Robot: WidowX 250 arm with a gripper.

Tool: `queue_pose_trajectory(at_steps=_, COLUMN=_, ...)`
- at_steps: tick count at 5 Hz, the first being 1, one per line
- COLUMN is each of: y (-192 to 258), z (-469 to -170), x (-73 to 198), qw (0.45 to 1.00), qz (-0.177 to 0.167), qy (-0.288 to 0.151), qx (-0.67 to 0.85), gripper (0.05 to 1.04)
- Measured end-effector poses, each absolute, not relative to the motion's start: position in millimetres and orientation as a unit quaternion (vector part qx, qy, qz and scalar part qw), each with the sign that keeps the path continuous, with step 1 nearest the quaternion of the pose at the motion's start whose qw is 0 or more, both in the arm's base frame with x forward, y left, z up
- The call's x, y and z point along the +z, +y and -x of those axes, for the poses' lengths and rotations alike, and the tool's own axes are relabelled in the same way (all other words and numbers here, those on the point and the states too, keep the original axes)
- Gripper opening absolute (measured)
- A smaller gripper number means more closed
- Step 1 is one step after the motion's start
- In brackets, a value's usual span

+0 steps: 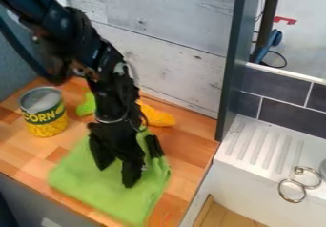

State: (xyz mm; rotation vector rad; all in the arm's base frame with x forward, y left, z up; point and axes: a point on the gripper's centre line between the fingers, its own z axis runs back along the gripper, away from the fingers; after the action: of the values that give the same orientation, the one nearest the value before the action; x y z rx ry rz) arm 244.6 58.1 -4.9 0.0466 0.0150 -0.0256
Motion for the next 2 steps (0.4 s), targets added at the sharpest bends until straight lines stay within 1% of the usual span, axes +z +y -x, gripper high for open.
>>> queue_pose_trajectory(at_steps=1, y=69, z=-242, x=-5, qw=0.999, qz=-0.029, qy=0.042, qx=-0.01, gripper=1.001)
queue_pose_trajectory(at_steps=2, y=83, z=-235, x=-5, qw=0.998, qz=-0.028, qy=0.051, qx=-0.001, gripper=1.001)
